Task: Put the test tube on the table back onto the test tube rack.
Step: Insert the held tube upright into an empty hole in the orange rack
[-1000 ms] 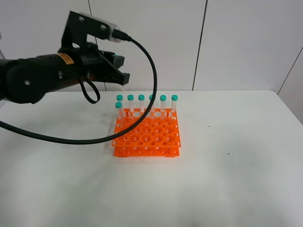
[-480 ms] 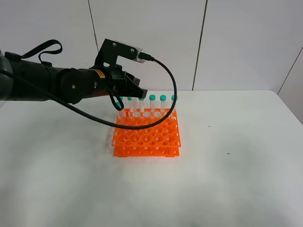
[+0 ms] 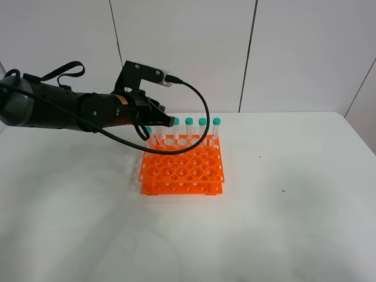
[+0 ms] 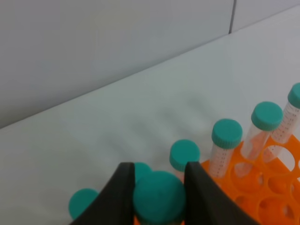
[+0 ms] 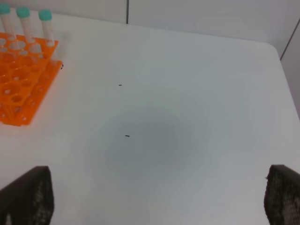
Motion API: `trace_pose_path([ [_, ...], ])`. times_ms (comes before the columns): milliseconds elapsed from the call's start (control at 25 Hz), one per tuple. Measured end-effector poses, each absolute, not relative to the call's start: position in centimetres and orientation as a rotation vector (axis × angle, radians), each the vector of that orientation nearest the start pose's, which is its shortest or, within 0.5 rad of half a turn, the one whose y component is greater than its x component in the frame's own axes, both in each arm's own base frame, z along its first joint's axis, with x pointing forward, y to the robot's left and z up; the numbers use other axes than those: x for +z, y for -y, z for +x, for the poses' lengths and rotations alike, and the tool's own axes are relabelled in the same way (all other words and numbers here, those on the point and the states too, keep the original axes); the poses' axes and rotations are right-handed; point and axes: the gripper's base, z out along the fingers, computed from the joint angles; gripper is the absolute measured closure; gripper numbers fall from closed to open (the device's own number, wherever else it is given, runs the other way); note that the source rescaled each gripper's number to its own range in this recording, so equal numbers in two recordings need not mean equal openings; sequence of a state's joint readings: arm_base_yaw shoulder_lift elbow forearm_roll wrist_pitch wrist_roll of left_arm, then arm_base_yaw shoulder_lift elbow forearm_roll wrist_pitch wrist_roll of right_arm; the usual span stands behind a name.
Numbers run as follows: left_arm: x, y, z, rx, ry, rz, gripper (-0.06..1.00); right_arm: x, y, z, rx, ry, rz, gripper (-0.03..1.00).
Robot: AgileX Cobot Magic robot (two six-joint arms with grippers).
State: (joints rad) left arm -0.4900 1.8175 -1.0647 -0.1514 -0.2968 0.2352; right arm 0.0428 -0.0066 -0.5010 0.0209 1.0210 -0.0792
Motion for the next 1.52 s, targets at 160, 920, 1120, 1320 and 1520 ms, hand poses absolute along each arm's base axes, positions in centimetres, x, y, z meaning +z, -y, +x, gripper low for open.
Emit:
trace_pose_path([
  [160, 22.0, 18.6, 35.8, -0.227, -1.846, 0.51, 0.94, 28.1, -0.2, -0.5, 0.002, -1.993, -0.122, -0.03],
  [920, 19.3, 18.9, 36.4, -0.256, -1.909, 0.479, 0.94, 28.1, -0.2, -0.5, 0.004, -1.993, -0.122, -0.03],
  [1120, 17.6, 19.1, 36.6, -0.246, -1.937, 0.5, 0.94, 28.1, -0.2, -0.5, 0.004, -1.993, -0.122, -0.03],
  [1320, 16.7, 19.2, 36.8, -0.242, -1.942, 0.501, 0.94, 28.1, -0.2, -0.5, 0.004, -1.993, -0.122, -0.03],
  [1520, 16.0, 19.2, 36.9, -0.238, -1.941, 0.504, 0.94, 28.1, -0.2, -0.5, 0.004, -1.993, -0.122, -0.03],
])
